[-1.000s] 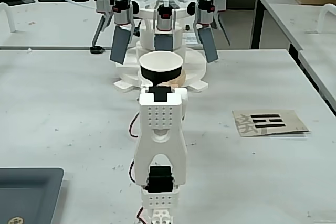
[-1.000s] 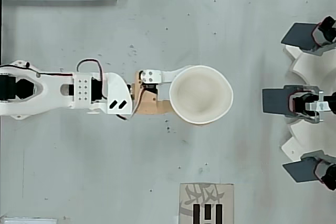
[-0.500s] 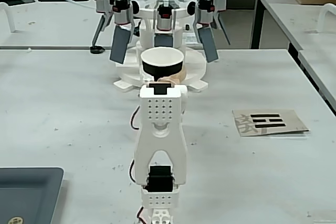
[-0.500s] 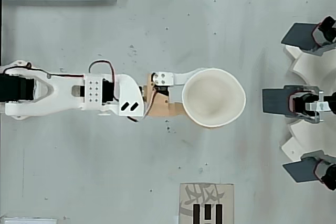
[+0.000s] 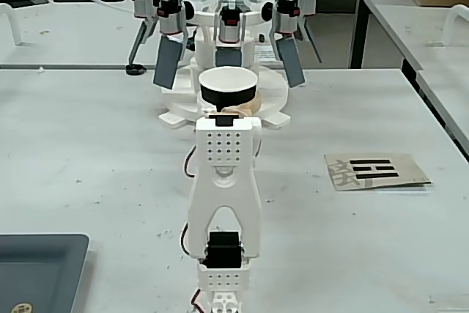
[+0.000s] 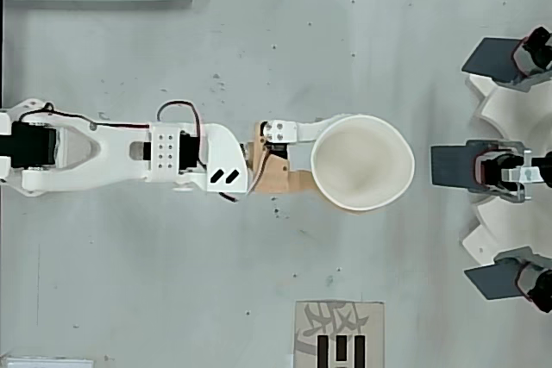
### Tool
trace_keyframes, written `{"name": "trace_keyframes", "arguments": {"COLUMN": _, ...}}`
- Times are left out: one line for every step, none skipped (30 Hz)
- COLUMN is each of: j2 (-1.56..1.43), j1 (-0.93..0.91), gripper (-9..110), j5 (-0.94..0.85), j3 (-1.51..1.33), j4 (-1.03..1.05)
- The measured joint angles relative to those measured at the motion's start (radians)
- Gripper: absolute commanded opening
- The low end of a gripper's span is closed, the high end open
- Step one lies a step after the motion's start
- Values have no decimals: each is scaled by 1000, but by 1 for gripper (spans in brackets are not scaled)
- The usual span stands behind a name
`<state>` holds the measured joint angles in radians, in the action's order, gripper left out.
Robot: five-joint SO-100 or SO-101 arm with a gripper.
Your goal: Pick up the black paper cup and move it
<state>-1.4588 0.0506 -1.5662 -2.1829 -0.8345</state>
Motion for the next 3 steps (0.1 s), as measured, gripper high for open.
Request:
{"name": "trace_keyframes", "arguments": {"j2": 6, "j1": 0, "gripper": 7, "j5": 0, "j3": 8, "j4": 0}}
{"name": "trace_keyframes", "arguments": {"j2": 14, "j1": 0, "gripper": 7, "j5": 0, "j3": 15, "j4": 0}}
{"name": "trace_keyframes", "arguments": {"j2": 21, "j1": 0, "gripper": 7, "j5": 0, "j3": 23, "j4": 0}}
